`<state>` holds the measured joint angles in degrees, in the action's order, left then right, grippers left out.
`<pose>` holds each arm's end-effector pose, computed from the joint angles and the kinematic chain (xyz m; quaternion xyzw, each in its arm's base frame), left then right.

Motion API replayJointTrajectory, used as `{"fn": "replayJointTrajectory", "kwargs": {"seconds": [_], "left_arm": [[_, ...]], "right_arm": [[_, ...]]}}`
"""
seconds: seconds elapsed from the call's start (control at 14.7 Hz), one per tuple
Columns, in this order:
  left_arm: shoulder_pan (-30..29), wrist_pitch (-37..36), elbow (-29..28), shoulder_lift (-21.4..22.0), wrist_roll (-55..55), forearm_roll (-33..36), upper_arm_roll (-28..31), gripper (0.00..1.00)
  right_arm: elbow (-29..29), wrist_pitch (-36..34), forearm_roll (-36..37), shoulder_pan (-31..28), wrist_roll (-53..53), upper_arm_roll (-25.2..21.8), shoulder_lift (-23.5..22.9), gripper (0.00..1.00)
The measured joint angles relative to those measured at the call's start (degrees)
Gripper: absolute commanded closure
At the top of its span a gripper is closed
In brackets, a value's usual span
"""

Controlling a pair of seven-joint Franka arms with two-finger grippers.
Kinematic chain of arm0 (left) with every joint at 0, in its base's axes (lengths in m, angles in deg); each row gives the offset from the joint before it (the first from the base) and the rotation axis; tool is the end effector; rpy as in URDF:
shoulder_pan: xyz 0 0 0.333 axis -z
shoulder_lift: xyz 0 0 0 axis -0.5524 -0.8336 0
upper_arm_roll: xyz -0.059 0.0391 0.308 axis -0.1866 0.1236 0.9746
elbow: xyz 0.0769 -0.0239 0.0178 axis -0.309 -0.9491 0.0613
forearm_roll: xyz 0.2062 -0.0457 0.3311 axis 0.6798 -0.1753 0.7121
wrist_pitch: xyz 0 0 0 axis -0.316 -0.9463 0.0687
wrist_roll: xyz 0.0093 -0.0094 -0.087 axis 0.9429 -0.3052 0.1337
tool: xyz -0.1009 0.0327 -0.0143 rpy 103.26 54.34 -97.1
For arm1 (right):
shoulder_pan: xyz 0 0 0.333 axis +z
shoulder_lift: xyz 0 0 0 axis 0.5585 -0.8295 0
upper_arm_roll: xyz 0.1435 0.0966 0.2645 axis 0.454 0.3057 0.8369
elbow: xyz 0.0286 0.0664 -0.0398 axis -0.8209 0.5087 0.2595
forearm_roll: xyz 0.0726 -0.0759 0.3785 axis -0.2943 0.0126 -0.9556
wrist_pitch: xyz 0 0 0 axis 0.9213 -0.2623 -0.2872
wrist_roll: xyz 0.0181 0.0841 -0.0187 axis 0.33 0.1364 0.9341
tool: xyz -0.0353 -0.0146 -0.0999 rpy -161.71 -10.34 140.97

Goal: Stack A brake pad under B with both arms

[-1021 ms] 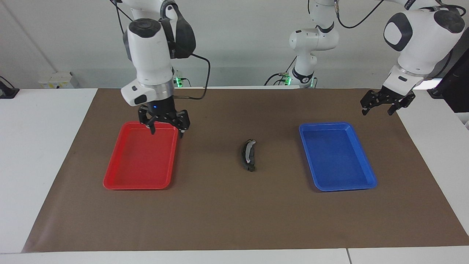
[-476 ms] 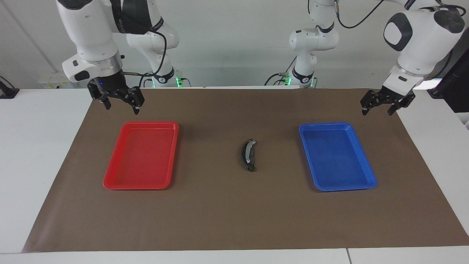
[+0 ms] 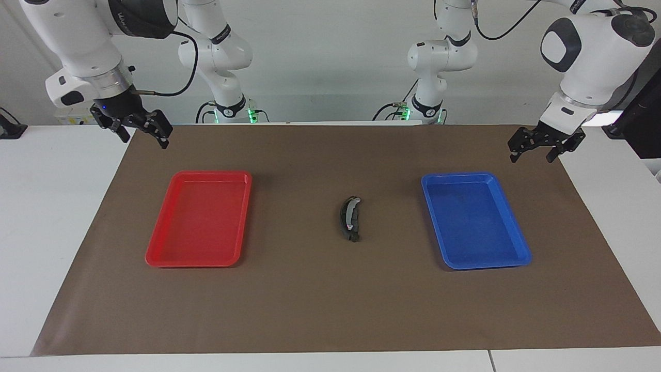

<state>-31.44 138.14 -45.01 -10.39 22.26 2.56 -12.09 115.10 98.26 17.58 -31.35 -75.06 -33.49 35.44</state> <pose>0.5499 0.0201 0.5654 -0.9978 0.0639 -0.0063 0.0160 0.5396 -0.0295 0.6167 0.9951 -0.0957 -0.0151 0.0183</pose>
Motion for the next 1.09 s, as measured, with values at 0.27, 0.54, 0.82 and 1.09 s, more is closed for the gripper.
{"fn": "replayJointTrajectory", "kwargs": {"seconds": [0.27, 0.54, 0.82, 1.09], "left_arm": [[0.0, 0.0, 0.0, 0.0, 0.0, 0.0, 0.0, 0.01], [0.0, 0.0, 0.0, 0.0, 0.0, 0.0, 0.0, 0.01], [0.0, 0.0, 0.0, 0.0, 0.0, 0.0, 0.0, 0.01], [0.0, 0.0, 0.0, 0.0, 0.0, 0.0, 0.0, 0.01]], "right_arm": [[-0.2, -1.8, 0.0, 1.1, 0.0, 0.0, 0.5, 0.00], [-1.7, -3.8, 0.0, 1.6, 0.0, 0.0, 1.1, 0.00], [-2.0, -4.1, -0.1, 1.7, 2.5, 0.5, 1.1, 0.00], [-1.9, -3.9, -0.1, 1.8, 3.9, 1.0, 1.1, 0.00]]}}
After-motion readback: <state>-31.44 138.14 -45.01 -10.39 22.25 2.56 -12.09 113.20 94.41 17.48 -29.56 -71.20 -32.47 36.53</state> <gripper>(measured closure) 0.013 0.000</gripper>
